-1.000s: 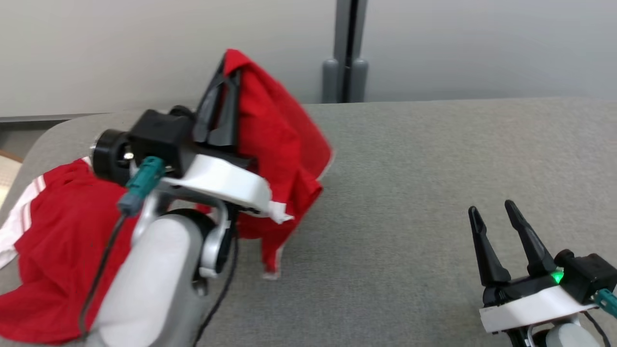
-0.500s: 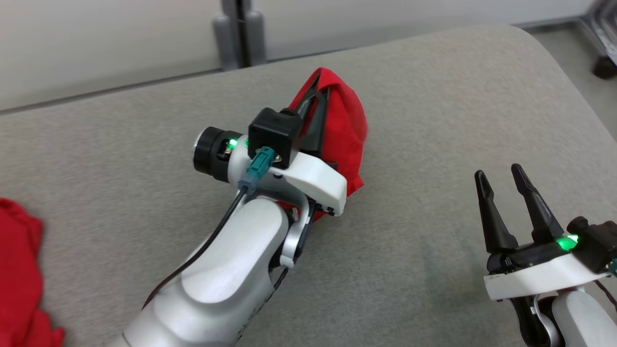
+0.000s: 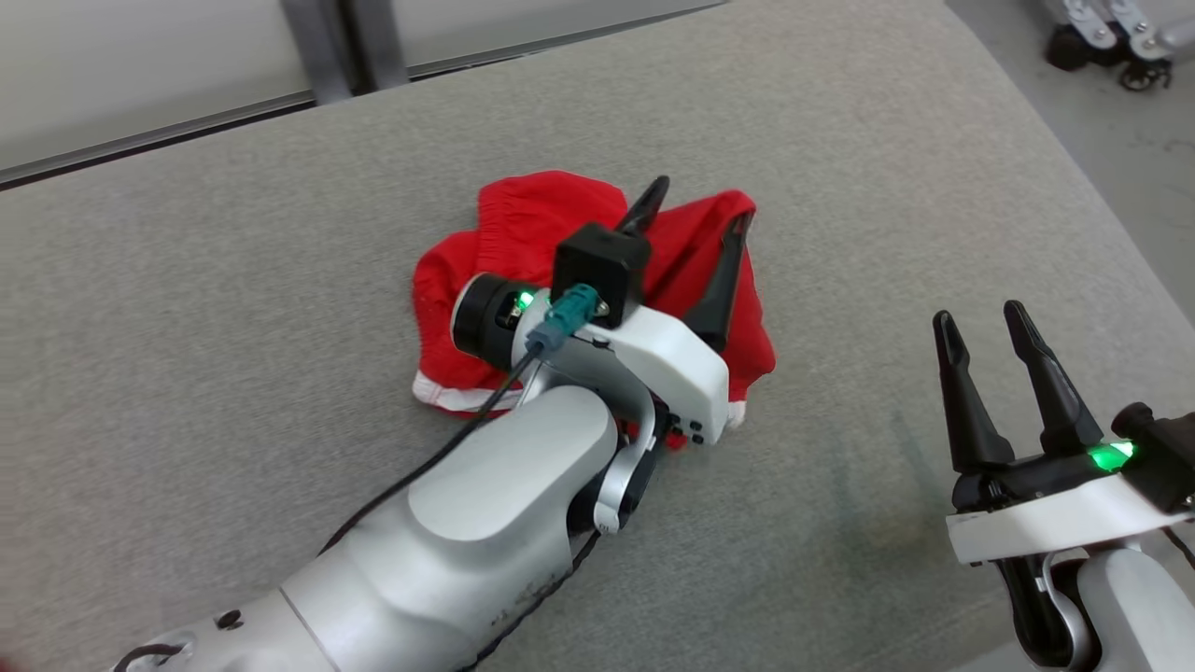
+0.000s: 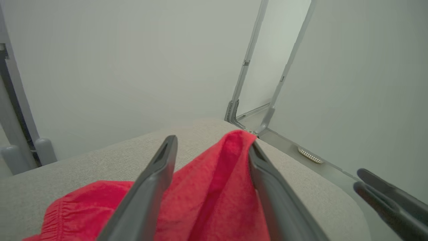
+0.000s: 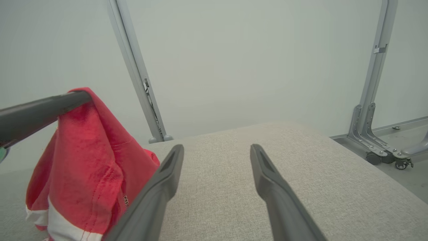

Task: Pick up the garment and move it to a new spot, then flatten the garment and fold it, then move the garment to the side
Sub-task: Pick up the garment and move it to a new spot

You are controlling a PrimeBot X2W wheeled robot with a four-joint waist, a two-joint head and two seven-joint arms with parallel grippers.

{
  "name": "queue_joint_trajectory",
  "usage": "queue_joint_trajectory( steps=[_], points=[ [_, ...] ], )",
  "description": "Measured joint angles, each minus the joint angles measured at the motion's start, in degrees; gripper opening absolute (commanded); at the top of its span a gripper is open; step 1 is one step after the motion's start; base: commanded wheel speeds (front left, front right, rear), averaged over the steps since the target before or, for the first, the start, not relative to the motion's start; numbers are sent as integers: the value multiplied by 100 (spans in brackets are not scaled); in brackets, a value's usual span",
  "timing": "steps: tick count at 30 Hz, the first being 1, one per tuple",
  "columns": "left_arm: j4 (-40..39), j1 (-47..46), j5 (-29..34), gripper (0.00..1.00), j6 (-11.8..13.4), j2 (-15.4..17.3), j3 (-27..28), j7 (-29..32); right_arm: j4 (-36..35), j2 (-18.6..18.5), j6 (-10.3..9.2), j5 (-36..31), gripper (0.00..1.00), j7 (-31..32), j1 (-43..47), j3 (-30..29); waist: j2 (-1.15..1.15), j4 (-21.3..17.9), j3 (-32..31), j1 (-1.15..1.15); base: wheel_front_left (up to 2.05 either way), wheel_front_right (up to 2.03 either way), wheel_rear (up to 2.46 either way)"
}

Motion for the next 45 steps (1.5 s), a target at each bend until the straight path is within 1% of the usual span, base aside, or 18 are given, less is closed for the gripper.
queue_joint_trajectory(
  steps=[4, 7, 9, 12, 15, 20, 25, 26, 27, 30, 32, 34, 36, 37, 39, 40, 43, 45],
  points=[
    [51, -104, -218, 100, 24, 4, 69, -53, -45, -29, 0, -64, 100, 1, 140, -86, 0, 315, -98, 0, 0, 0, 0],
    [200, -111, -229, 100, -88, 9, -104, -58, -78, -56, 0, -129, 100, 0, 249, -125, 0, 618, -194, 0, 0, 0, 0],
    [301, -110, -252, 100, -259, 11, -321, -22, -97, -66, 0, -193, 100, 0, 326, -134, 0, 827, -268, 0, 0, 0, 0],
    [408, -26, -431, 100, -597, 7, -623, 276, -97, -58, 0, -267, 100, 0, 383, -129, 0, 1113, -402, 0, 0, 0, 0],
    [503, 133, -564, 100, -726, 23, -646, 322, -103, 9, 0, -303, 100, 1, 464, -183, 0, 1336, -570, 0, 0, 0, 0],
    [419, 424, -648, 100, -1015, 338, -758, 526, -103, 86, 0, -405, 100, 1, 614, -185, 0, 1680, -826, 0, 0, 0, 0],
    [81, 584, -646, 100, -1260, 636, -895, 886, -98, 169, 0, -491, 100, 0, 687, -204, 0, 1939, -1043, 0, 0, 0, 0],
    [-48, 678, -772, 100, -1244, 759, -891, 1095, -91, 211, 0, -513, 100, 0, 698, -198, 0, 2009, -1115, 0, 0, 0, 0],
    [-107, 714, -770, 100, -1167, 851, -880, 1106, -86, 222, 0, -528, 100, 0, 709, -191, 0, 2034, -1148, 0, 0, 0, 0],
    [-323, 736, -778, 100, -787, 1235, -502, 757, -82, 274, 0, -561, 100, 0, 766, -187, 0, 2082, -1231, 0, 0, 0, 0],
    [-544, 883, -850, 100, -616, 1458, -141, 307, -93, 292, 0, -575, 100, 0, 795, -190, 0, 2103, -1261, 0, 0, 0, 0],
    [-809, 1128, -832, 100, -479, 1642, 242, 25, -121, 291, 0, -593, 100, 0, 818, -175, 0, 2115, -1282, 0, 0, 0, 0],
    [-1152, 1418, -556, 100, -360, 1795, 787, -48, -169, 266, 0, -592, 100, 0, 897, -180, 0, 2131, -1289, 0, 0, 0, 0],
    [-1406, 1615, -269, 100, -320, 1815, 1201, -56, -190, 237, 0, -592, 100, 0, 957, -180, 0, 2145, -1292, 0, 0, 0, 0],
    [-1917, 2156, 300, 100, -311, 1722, 1995, -74, -263, 163, 0, -593, 100, 0, 1073, -155, 0, 2178, -1304, 0, 0, 0, 0],
    [-2111, 2501, 555, 100, -363, 1615, 2294, -74, -285, 125, 0, -594, 100, 0, 1129, -153, 0, 2195, -1307, 0, 0, 0, 0],
    [-2449, 3461, 1267, 100, -627, 1185, 3025, -69, -304, 21, 0, -603, 100, 0, 1302, -100, 0, 2235, -1302, 0, 0, 0, 0],
    [-2532, 3872, 1575, 100, -878, 873, 3475, -73, -320, -26, 0, -605, 100, 0, 1341, -105, 0, 2243, -1303, 0, 0, 0, 0]
  ],
)
